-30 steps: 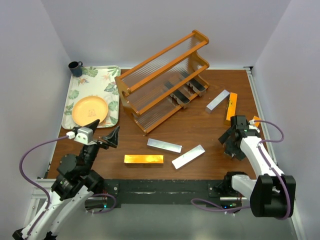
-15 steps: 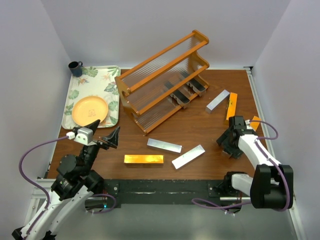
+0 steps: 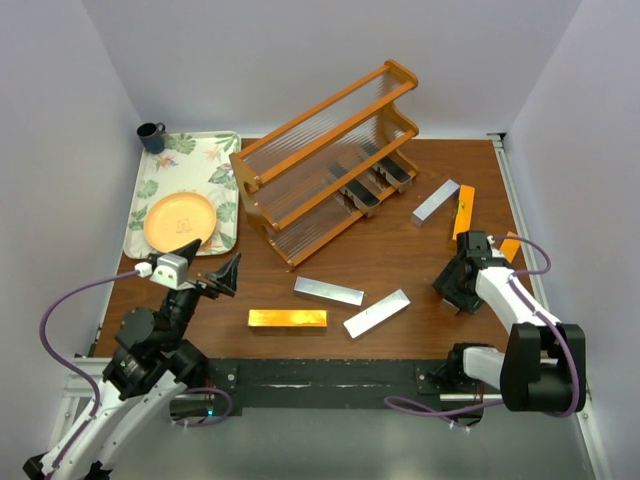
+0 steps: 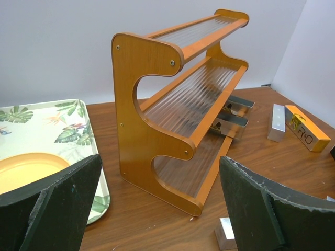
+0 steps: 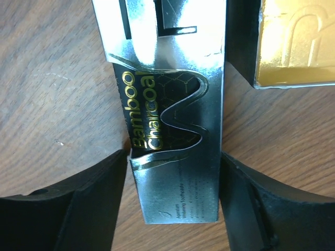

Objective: Place and organize the toothpastes onto the shelf

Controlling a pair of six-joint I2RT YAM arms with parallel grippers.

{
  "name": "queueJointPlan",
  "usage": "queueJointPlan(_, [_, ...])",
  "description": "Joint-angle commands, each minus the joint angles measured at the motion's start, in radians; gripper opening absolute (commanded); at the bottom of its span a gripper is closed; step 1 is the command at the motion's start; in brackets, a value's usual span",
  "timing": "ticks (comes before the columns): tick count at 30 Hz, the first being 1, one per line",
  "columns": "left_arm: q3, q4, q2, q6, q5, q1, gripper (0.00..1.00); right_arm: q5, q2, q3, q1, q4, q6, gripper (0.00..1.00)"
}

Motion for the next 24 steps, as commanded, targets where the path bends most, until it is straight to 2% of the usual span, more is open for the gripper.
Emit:
queueJointPlan(1, [-0.005,0.031,0.013,0.020,-0.001,-0.005,1.00,0.008,-0.005,0.032,0.012,0.041,-0.022,0.67])
queueJointPlan(8, [-0.005,0.033,0.020,0.022,0.007,-0.005,1.00,0.083,-0.002,0.058,0.080,0.019,-0.037,0.54])
queueJointPlan(12, [-0.005,0.034,0.026,0.022,0.010,-0.005,1.00,0.135,-0.016,0.071,0.127,-0.008,-0.034,0.40])
queueJointPlan(18, [-0.002,0.034,0.040,0.022,0.016,-0.003,1.00,0.188,-0.051,0.104,0.233,-0.042,-0.059,0.25])
queueJointPlan(24, [0.008,0.030,0.074,0.008,0.037,0.000,1.00,0.197,-0.114,0.154,0.339,-0.077,-0.137,0.24])
